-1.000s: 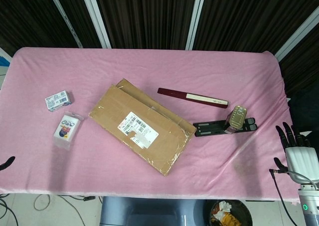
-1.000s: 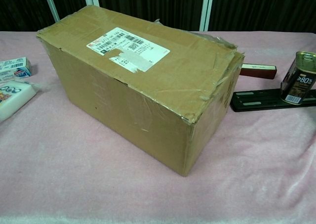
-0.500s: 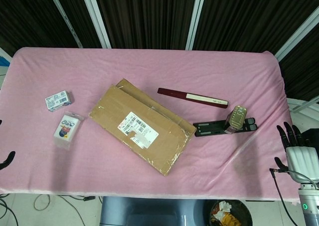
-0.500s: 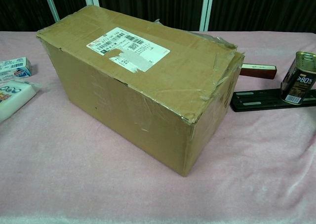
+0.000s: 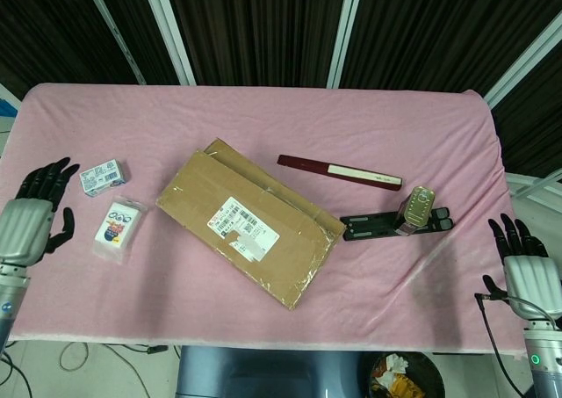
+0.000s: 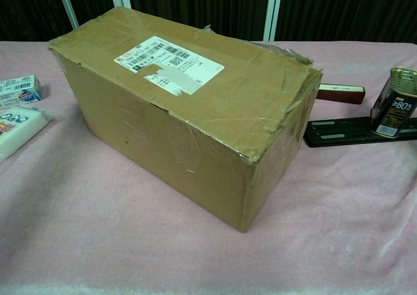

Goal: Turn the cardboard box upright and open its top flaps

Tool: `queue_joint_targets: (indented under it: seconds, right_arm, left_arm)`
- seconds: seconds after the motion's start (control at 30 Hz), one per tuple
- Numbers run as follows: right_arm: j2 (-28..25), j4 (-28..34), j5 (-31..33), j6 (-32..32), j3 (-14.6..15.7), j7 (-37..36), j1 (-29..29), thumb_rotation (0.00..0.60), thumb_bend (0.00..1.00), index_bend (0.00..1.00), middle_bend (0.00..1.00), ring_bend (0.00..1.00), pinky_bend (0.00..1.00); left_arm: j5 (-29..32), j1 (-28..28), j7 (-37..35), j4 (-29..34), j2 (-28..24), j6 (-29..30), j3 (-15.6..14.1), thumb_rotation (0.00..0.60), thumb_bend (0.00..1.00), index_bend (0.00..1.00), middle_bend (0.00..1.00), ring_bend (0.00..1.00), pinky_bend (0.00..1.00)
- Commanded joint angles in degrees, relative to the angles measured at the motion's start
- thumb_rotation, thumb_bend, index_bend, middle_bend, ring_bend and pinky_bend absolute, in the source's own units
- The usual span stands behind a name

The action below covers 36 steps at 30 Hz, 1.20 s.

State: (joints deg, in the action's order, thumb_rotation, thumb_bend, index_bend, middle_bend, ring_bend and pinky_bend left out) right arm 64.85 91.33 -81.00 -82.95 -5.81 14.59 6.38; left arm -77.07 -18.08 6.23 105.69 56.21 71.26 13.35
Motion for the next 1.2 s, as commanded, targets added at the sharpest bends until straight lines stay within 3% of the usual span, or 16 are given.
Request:
queue_joint_targets:
  seconds: [0.03,0.2,0.43,0.83,1.2]
  right_arm:
    - [-0.07,0.19,0.53,0.22,-0.2,-0.33,-0.01,0.6,0.29,0.0,0.0,0.0,0.23]
    - [-0.22,0.54,1.6,0.77,-0.5,-0.97,0.04,0.6,0.29,0.0,0.0,0.0,0.23]
    - [-0.37,0.99,2.83,1.67,-0.75,-1.83,0.18,0.6,0.29,0.0,0.0,0.0,0.23]
    - [-0.68,1.34,4.22,2.45,-1.13,-2.92,0.31,0.6,0.29,0.0,0.0,0.0,0.23]
    - [-0.78,1.49,4.54,2.51,-1.14,-3.16,0.31,0.6,0.29,0.0,0.0,0.0,0.23]
  left_arm:
    - [7.52,-6.69,4.05,3.23,0.3,-7.3,4.17,0.6,0.72,0.02,0.0,0.01,0.09]
    - [18.6,-15.87,10.43,2.94,1.91,-16.02,7.58,0.6,0.76,0.04,0.05,0.05,0.12]
    - [31.23,-26.98,19.39,-0.7,5.46,-20.74,9.49,0.6,0.83,0.1,0.19,0.17,0.25]
    - [47.93,-42.11,29.96,-8.88,11.87,-23.1,8.64,0.6,0.89,0.16,0.27,0.22,0.29]
    - [56.76,-47.92,33.27,-11.73,14.39,-23.06,5.51,0.6,0.92,0.24,0.39,0.33,0.37]
